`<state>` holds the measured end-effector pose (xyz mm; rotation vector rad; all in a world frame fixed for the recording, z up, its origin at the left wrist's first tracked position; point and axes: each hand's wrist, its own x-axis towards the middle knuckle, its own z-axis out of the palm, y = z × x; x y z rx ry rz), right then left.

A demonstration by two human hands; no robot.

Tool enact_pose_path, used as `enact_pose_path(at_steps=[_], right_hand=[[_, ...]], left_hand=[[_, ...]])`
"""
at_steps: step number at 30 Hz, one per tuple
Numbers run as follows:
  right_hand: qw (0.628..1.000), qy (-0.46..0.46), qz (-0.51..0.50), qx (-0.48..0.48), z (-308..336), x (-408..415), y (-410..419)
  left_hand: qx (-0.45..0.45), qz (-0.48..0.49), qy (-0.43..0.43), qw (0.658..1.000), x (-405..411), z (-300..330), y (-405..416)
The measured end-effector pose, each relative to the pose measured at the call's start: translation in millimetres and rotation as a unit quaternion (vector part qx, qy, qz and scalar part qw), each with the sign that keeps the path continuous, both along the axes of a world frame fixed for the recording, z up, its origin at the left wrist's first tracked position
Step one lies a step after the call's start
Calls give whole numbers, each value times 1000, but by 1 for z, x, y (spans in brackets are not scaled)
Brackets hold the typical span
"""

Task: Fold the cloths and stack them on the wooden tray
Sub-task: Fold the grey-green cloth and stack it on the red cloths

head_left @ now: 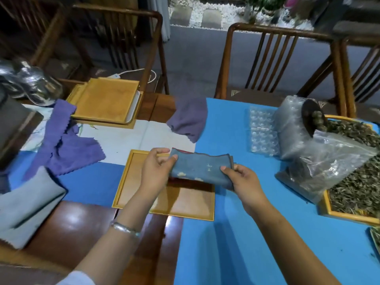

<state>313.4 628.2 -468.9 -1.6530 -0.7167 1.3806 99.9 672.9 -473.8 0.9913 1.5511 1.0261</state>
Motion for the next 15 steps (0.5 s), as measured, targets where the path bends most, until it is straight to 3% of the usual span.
enact_pose_path(at_steps=[5,9,15], right_hand=[[988,-138,-67,-1,-39,-25,48],[960,-257,-39,-99,-81,-33,45],[958,-272,-40,-81,-94,-32,40]], left_hand=[[9,-40,117,992,-15,-35,64],[20,-145,246,958,-12,-73,66],[41,-198,317,927,-11,-84,63]])
